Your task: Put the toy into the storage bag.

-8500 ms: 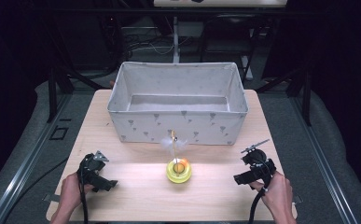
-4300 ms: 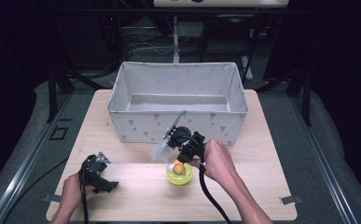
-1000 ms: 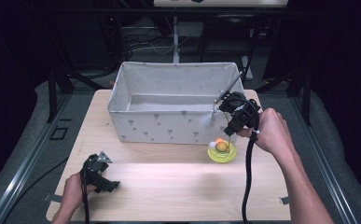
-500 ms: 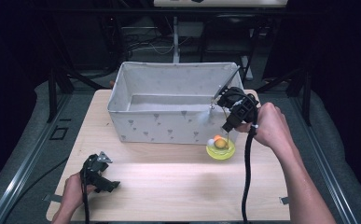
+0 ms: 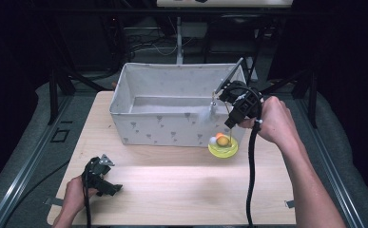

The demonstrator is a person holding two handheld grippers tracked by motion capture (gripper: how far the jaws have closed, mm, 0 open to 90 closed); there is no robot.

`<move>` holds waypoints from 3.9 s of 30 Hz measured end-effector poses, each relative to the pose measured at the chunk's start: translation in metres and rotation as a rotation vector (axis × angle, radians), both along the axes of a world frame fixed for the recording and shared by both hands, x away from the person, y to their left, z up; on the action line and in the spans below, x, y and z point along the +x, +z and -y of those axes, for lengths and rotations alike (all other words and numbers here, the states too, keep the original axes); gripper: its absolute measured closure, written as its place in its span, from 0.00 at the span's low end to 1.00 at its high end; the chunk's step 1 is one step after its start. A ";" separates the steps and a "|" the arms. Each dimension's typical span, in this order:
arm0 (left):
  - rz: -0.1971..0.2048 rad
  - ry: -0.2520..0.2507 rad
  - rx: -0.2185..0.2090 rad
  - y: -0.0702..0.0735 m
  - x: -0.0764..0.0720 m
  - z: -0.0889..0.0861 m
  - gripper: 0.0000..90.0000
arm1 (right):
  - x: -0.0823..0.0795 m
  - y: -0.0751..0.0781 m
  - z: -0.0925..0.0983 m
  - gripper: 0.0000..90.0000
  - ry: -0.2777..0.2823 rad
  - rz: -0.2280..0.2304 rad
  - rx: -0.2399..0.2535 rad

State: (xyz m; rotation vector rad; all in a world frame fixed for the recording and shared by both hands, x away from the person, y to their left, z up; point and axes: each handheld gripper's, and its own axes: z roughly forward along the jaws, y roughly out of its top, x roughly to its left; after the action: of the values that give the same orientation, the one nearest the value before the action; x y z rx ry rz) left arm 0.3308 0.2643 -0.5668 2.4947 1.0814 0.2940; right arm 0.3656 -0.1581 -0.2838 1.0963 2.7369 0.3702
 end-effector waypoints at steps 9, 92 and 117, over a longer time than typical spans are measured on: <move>-0.003 -0.001 0.000 0.000 0.000 0.000 0.02 | 0.002 0.010 -0.003 0.98 0.009 0.006 -0.004; -0.007 -0.003 -0.001 0.000 0.000 0.000 0.02 | 0.048 0.093 -0.013 0.98 -0.076 0.131 0.000; -0.006 -0.006 -0.001 0.000 0.000 0.000 0.02 | 0.077 0.094 -0.006 0.98 -0.146 0.161 0.006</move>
State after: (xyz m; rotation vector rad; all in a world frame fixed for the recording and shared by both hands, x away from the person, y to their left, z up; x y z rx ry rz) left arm 0.3308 0.2646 -0.5671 2.4992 1.0762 0.2851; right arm 0.4424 -0.1520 -0.1893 1.2038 2.5008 0.4253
